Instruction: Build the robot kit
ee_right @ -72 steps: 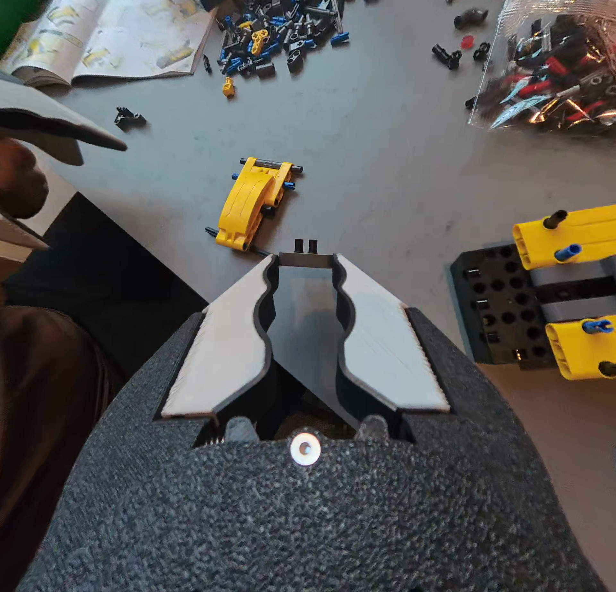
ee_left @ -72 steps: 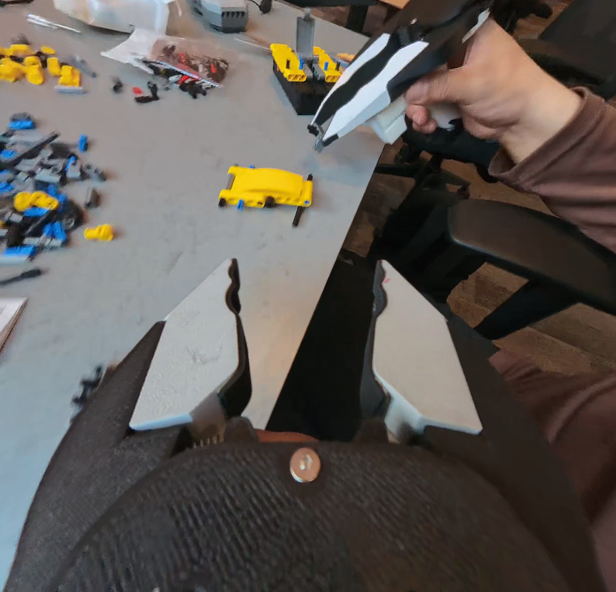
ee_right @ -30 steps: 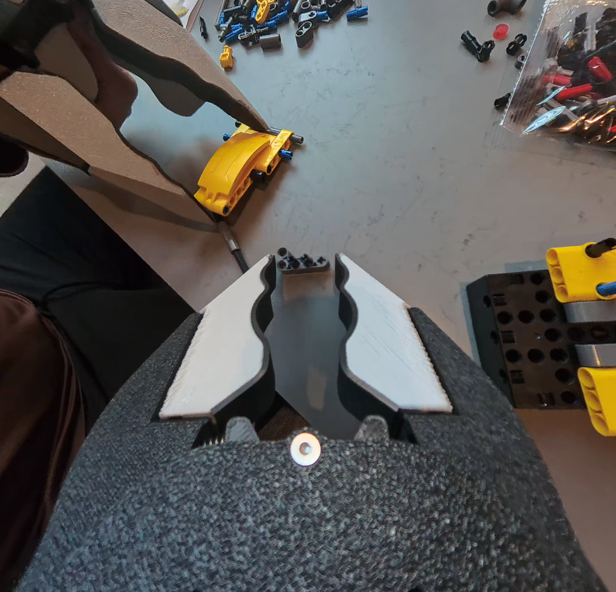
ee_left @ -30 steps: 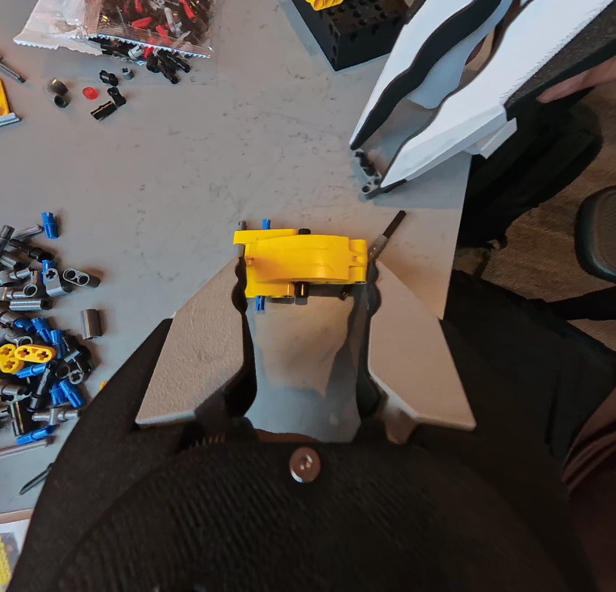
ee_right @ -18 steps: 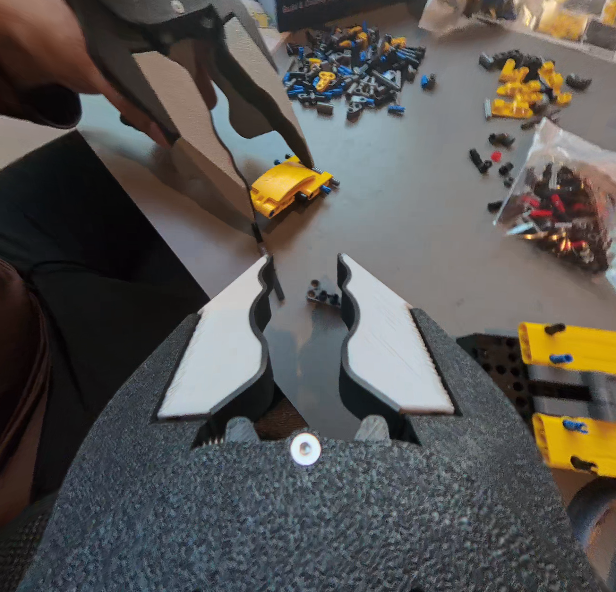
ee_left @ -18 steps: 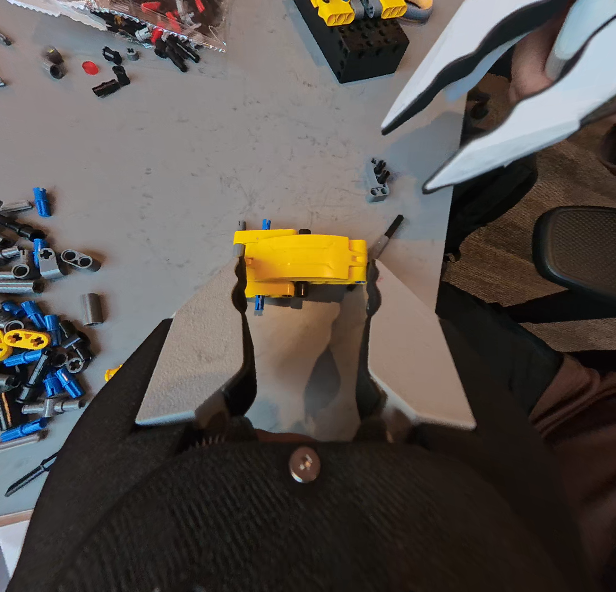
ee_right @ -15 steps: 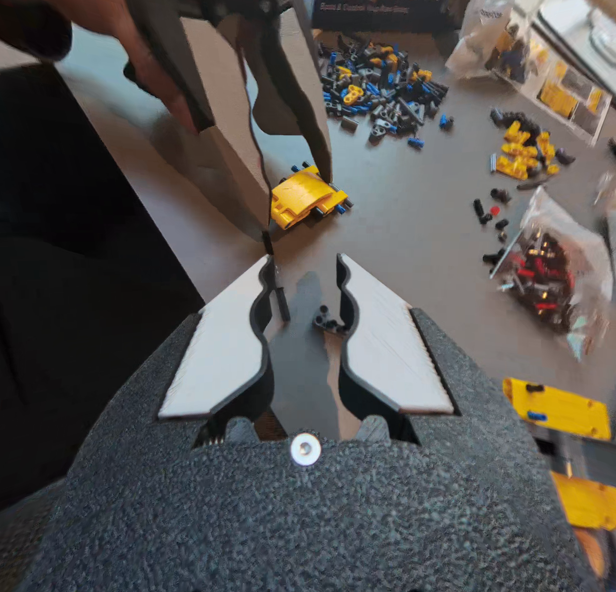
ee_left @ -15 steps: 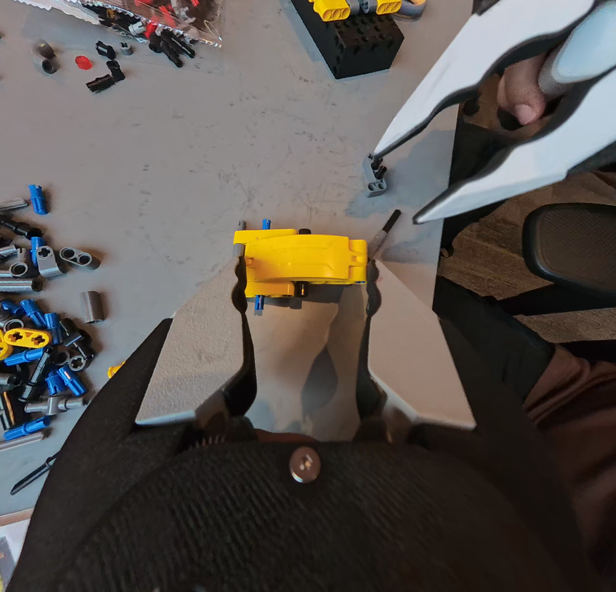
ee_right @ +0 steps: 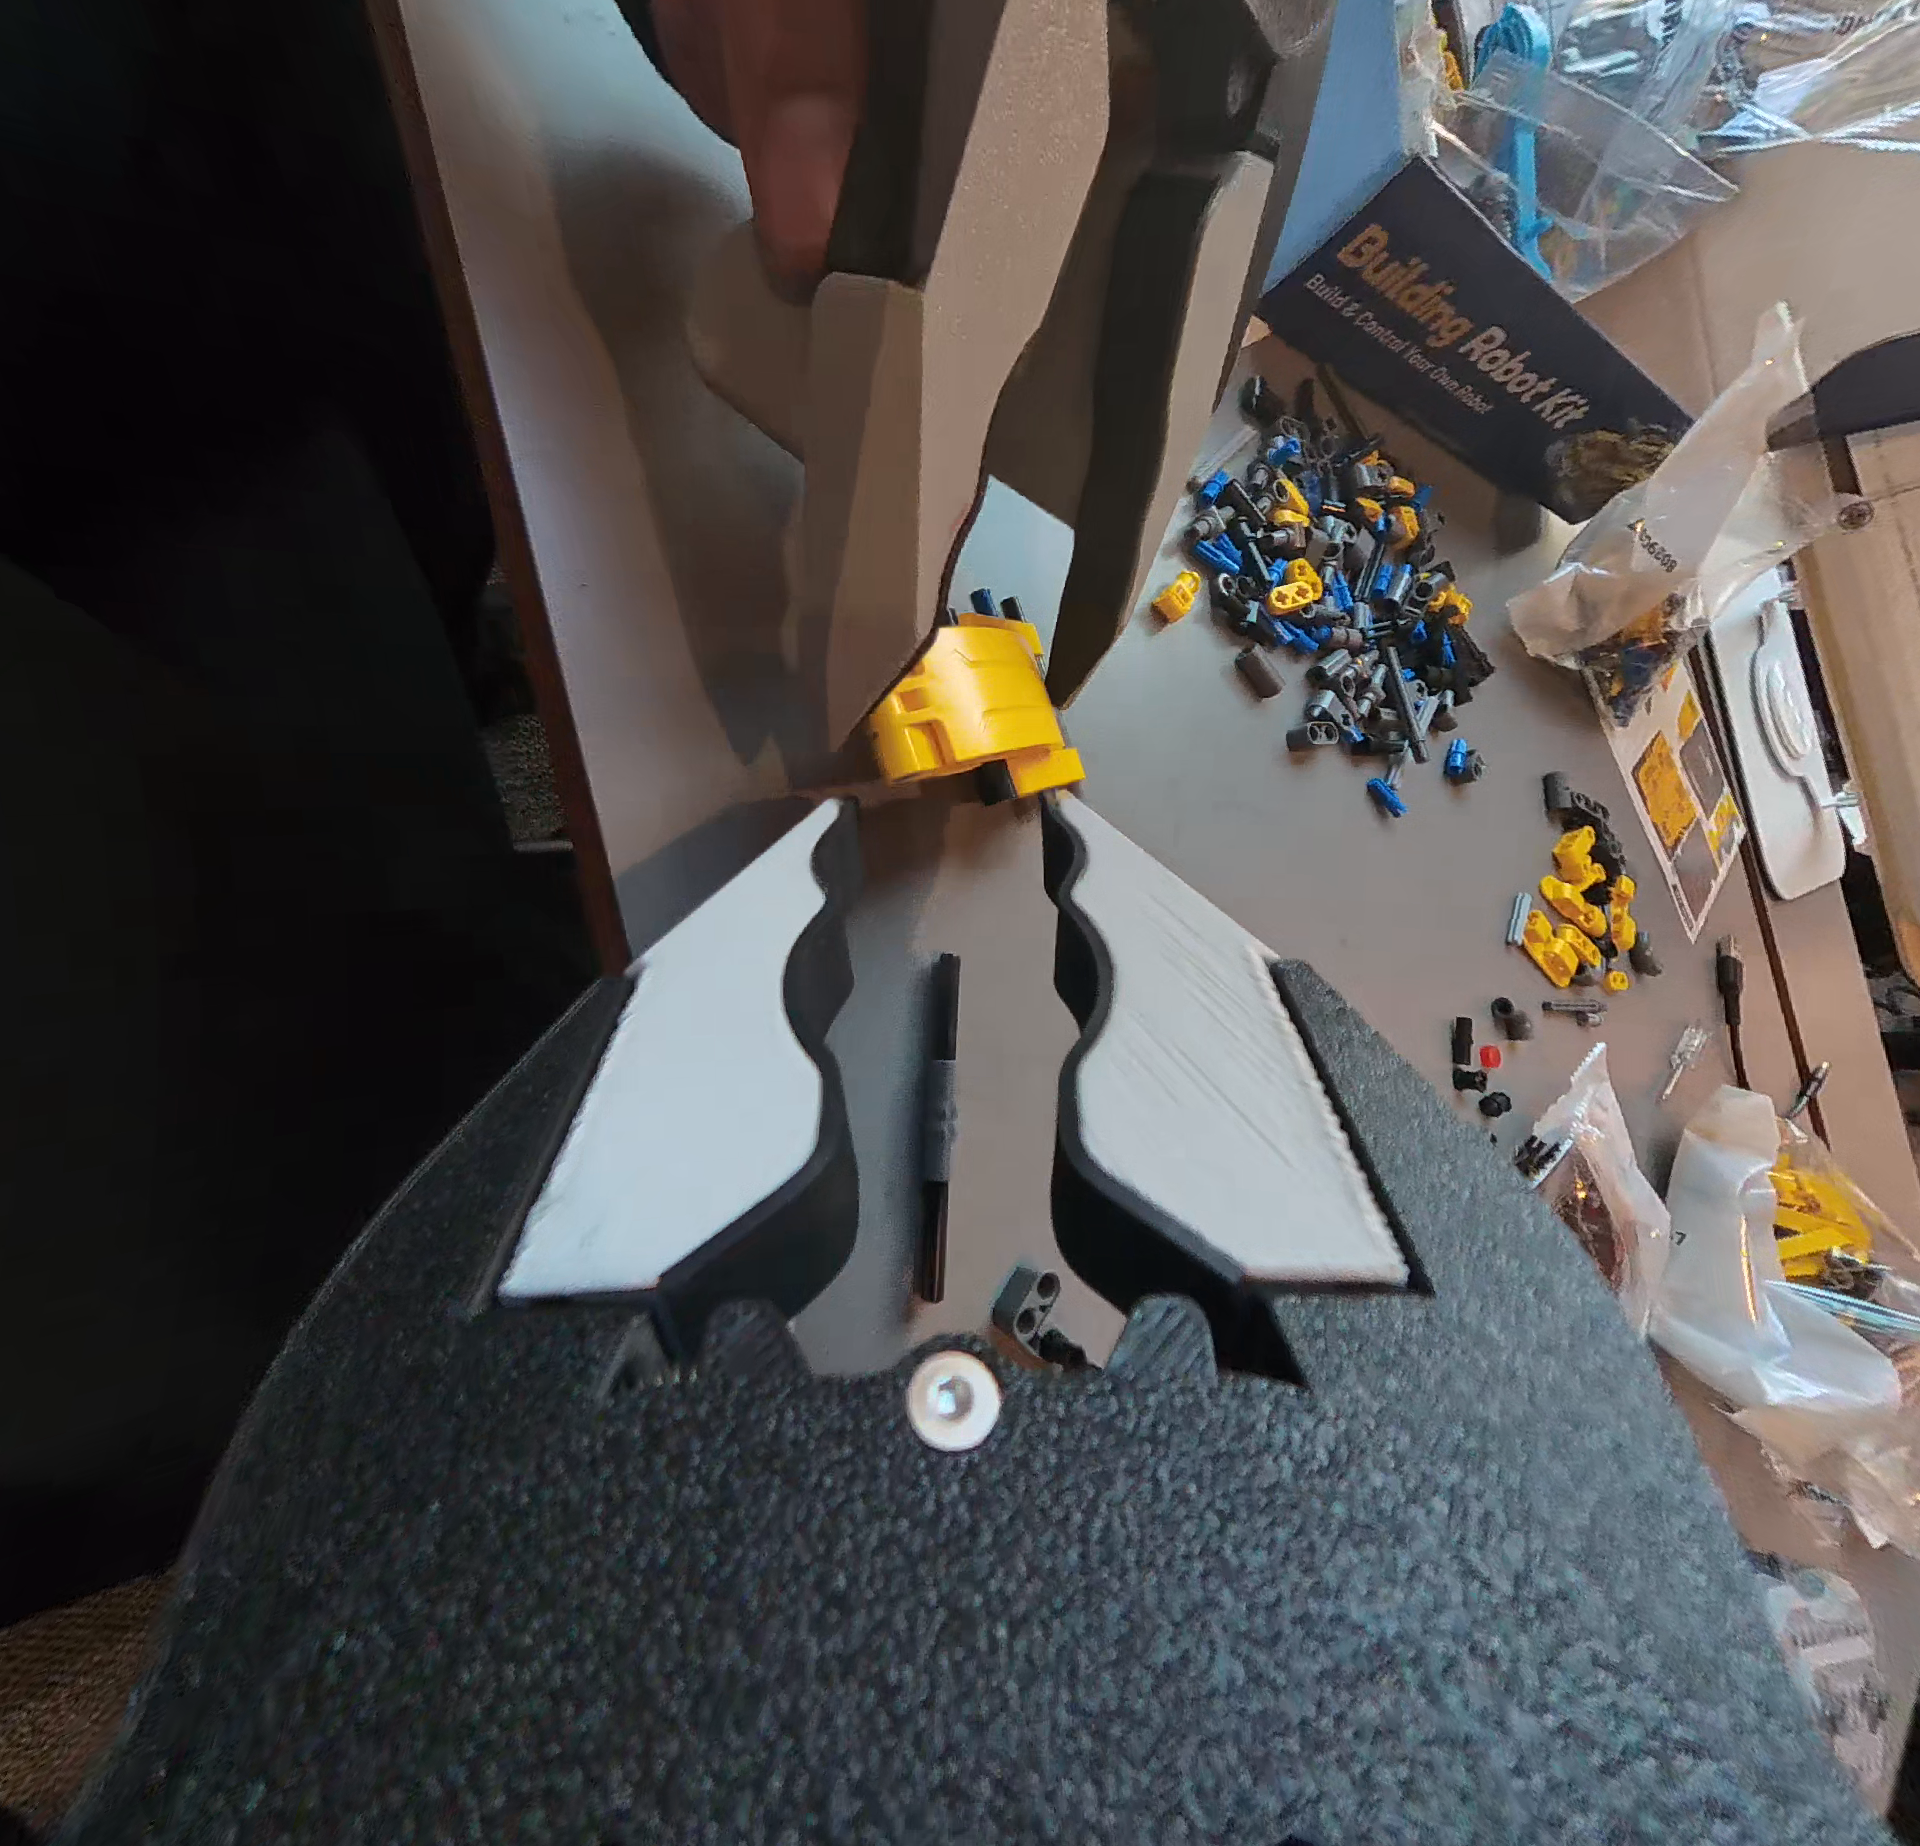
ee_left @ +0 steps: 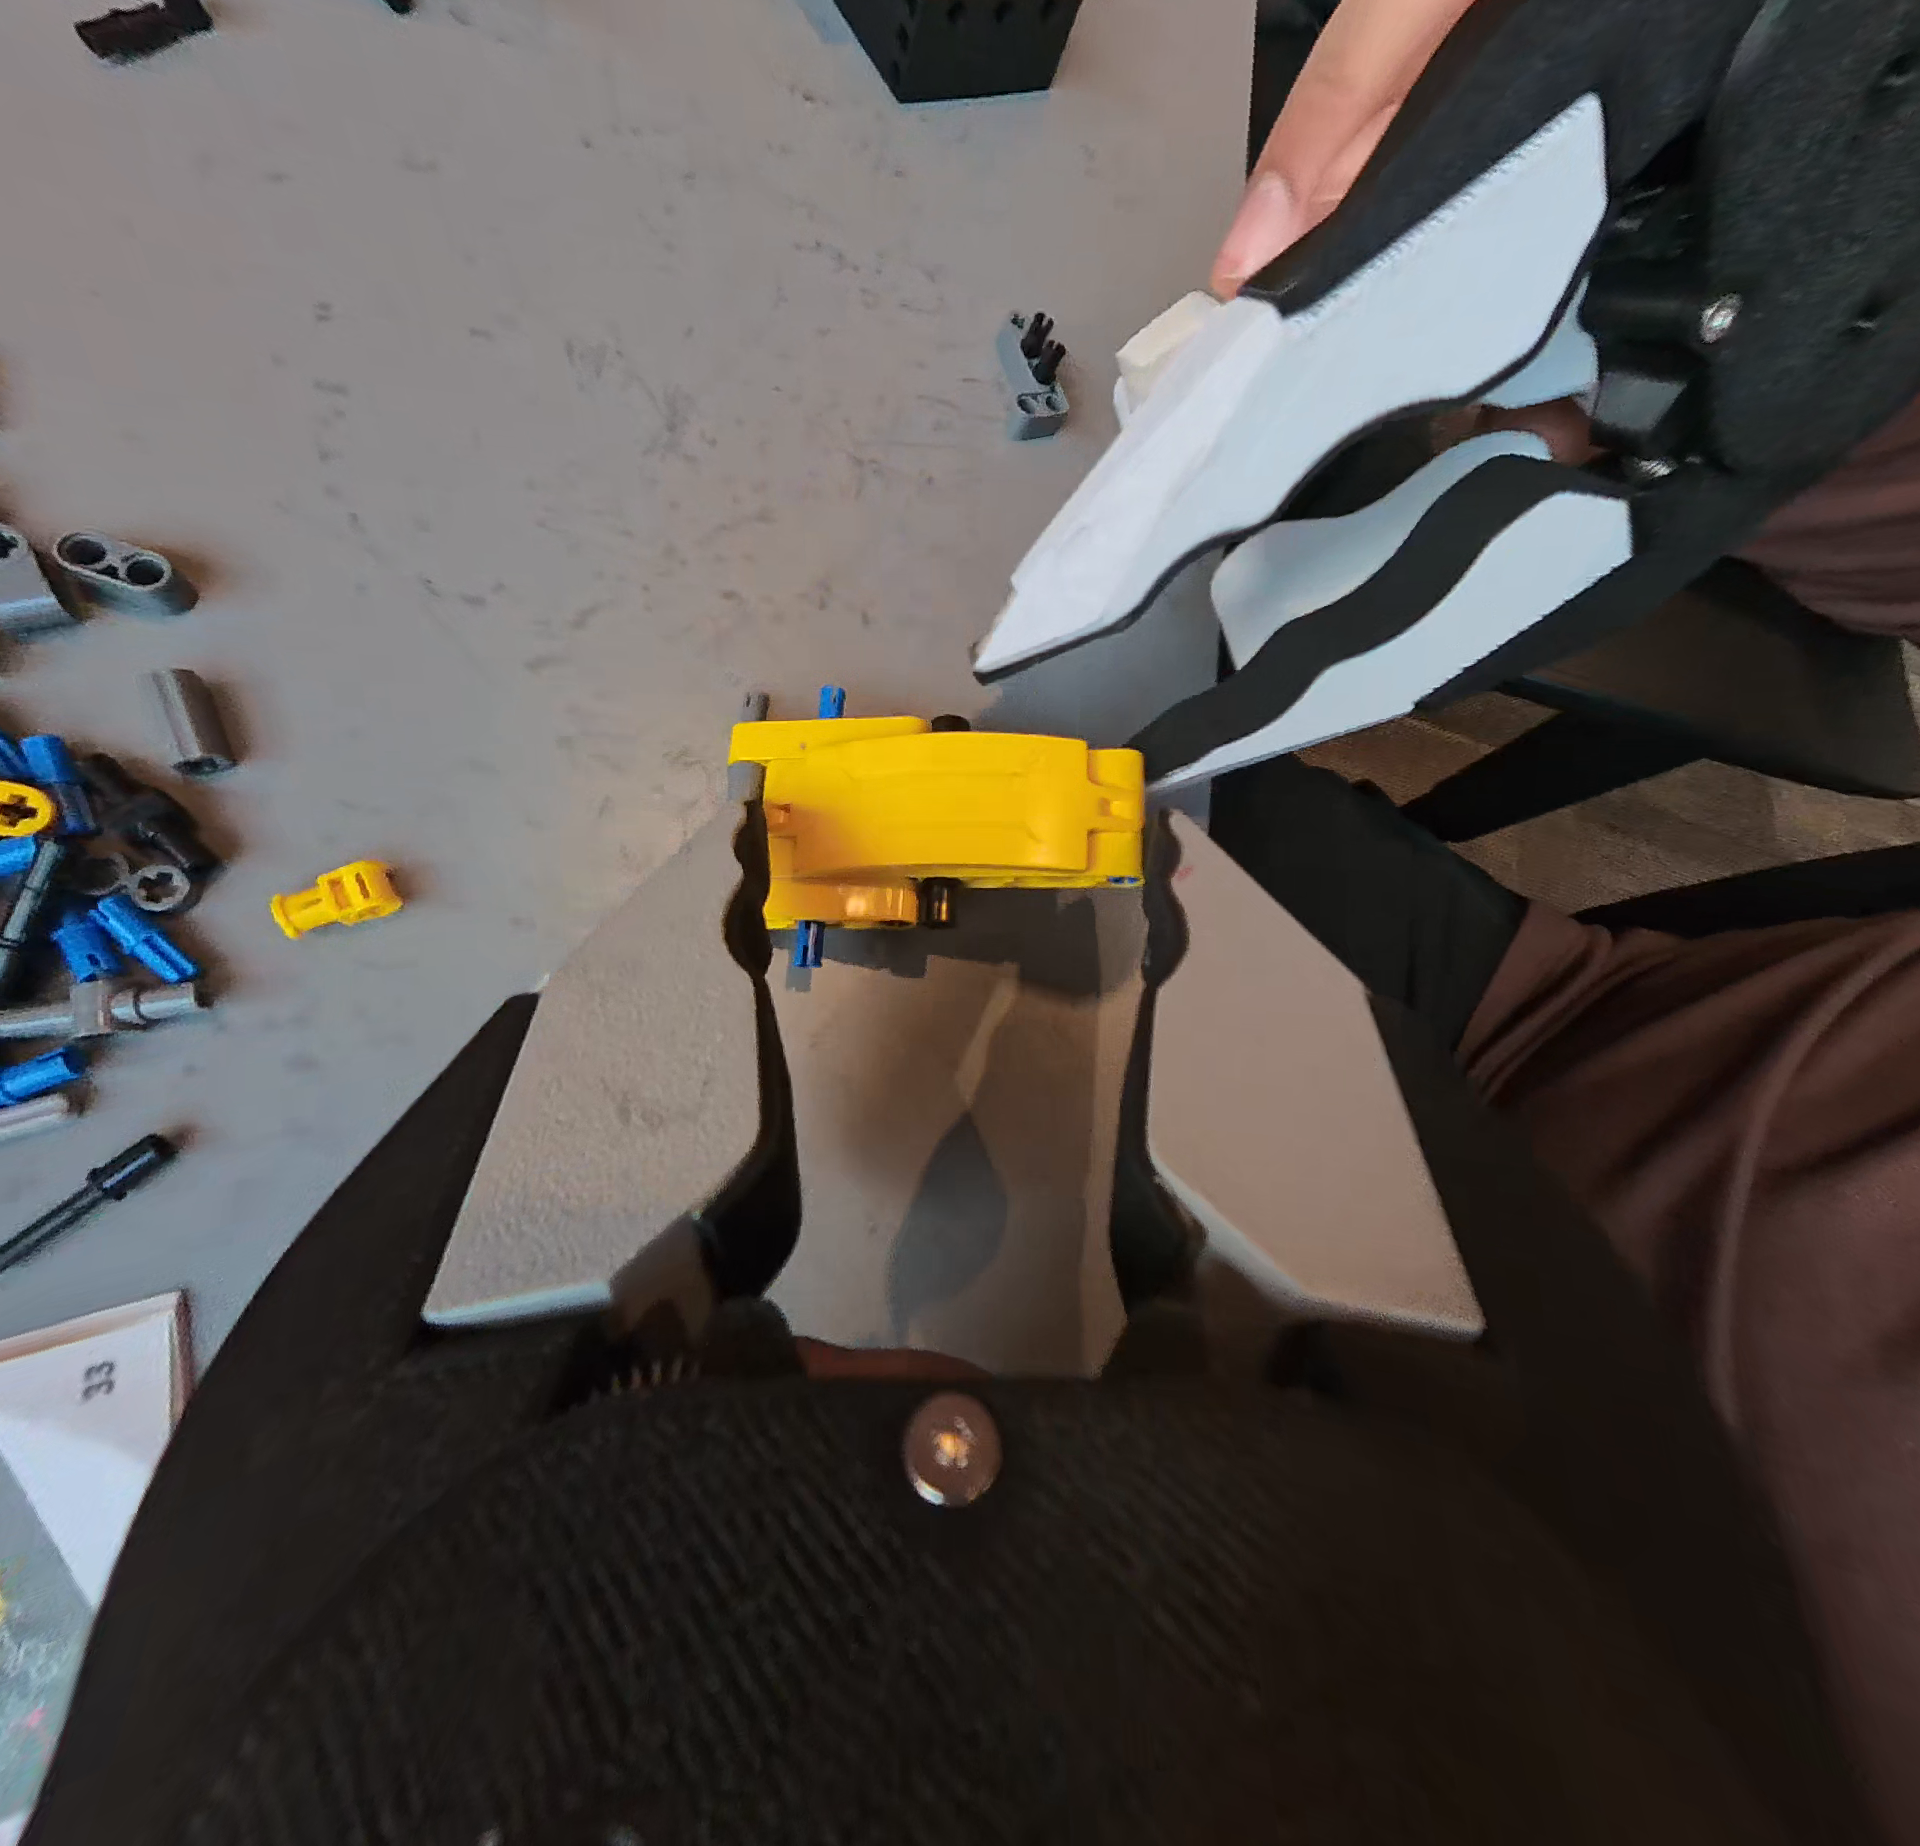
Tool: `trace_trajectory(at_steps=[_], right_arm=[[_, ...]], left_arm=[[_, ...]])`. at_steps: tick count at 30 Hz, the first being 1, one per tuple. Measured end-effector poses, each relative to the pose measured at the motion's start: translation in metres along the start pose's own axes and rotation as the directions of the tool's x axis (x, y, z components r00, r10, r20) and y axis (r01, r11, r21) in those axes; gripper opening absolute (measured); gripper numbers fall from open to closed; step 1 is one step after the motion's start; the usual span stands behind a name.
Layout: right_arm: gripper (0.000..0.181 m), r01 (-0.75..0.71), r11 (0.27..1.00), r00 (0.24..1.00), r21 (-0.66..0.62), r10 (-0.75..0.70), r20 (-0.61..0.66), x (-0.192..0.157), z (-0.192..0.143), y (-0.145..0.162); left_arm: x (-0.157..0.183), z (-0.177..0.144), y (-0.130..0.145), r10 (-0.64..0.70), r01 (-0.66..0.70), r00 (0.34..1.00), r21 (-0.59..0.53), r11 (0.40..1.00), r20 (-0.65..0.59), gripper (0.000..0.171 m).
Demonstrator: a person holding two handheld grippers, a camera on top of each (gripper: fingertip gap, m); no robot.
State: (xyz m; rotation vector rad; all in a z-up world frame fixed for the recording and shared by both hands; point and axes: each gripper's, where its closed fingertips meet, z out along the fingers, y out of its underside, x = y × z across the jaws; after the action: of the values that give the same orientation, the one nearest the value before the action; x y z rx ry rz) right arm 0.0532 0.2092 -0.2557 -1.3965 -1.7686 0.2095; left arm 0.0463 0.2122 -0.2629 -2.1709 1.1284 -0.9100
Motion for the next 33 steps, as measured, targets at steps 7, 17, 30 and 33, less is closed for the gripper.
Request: trace_trajectory(at_steps=[7, 17, 30, 33], right_arm=[[0.035, 0.108, 0.993, 0.994, 0.056, -0.110, 0.025, -0.016, 0.003, -0.020], [0.019, 0.090, 0.988, 0.996, 0.129, -0.092, 0.011, -0.019, 0.000, -0.033], [0.017, 0.112, 0.991, 0.994, 0.069, -0.111, -0.018, -0.016, 0.001, -0.036], [0.016, 0.132, 0.989, 0.991, 0.068, -0.130, -0.037, -0.016, 0.002, -0.037]], left_arm=[[0.022, -0.003, 0.009, 0.076, -0.077, 0.994, -0.007, 0.997, -0.075, 0.065], [0.031, -0.012, 0.024, 0.235, -0.235, 0.972, -0.012, 0.972, 0.024, 0.062], [0.032, -0.030, 0.008, 0.644, -0.622, 0.591, -0.234, 0.747, 0.486, 0.017], [0.031, -0.031, 0.009, 0.619, -0.625, 0.603, -0.184, 0.759, 0.503, 0.014]])
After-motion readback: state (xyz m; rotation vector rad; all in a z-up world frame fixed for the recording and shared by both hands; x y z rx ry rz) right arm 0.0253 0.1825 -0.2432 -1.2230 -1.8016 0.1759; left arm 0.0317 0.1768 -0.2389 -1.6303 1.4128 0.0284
